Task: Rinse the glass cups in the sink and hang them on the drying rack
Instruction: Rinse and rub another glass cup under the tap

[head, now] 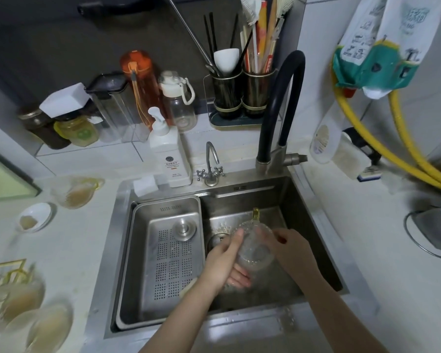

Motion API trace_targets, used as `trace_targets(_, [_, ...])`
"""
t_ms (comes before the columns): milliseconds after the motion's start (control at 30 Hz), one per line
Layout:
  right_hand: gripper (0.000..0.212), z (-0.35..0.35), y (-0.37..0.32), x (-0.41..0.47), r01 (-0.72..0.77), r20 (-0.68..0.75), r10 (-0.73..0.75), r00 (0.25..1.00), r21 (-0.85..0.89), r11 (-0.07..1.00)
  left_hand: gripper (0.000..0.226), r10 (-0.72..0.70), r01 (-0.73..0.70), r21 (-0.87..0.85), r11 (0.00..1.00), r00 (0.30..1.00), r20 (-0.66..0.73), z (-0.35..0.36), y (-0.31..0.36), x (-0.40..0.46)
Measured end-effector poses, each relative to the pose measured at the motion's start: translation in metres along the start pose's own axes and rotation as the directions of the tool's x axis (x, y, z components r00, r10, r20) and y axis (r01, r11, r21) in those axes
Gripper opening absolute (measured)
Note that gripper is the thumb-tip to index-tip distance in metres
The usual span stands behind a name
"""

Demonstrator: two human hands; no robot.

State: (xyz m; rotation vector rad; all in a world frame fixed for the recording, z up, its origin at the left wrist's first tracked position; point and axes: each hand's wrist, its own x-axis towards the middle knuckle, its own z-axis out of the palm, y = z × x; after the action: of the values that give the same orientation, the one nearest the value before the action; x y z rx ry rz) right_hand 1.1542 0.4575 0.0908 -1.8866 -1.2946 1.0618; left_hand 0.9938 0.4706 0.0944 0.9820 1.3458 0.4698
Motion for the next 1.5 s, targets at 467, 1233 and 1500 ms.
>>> trace_targets(467, [0.018,-0.008,0.001,0.008,0.041,0.119,-0.067,0.991,0.21,0.977,0.08,0.081,-0.083,0.055,0.995,0.996,0.038,-0.003,0.002,0.019])
trace_targets(1233, [0.05,-0.071,-0.003,0.078,0.137,0.353,-0.222,0.909,0.249,0.959,0.094,0.405,-0.387,0.131,0.913,0.901,-0.158,0.017,0.035,0.057])
trace_targets(1500, [0.021,-0.098,0.0,0.168,0.209,-0.198,-0.231,0.953,-0.126,0.97,0.092,0.441,-0.414,0.157,0.897,0.87,-0.222,0.022,0.052,0.059])
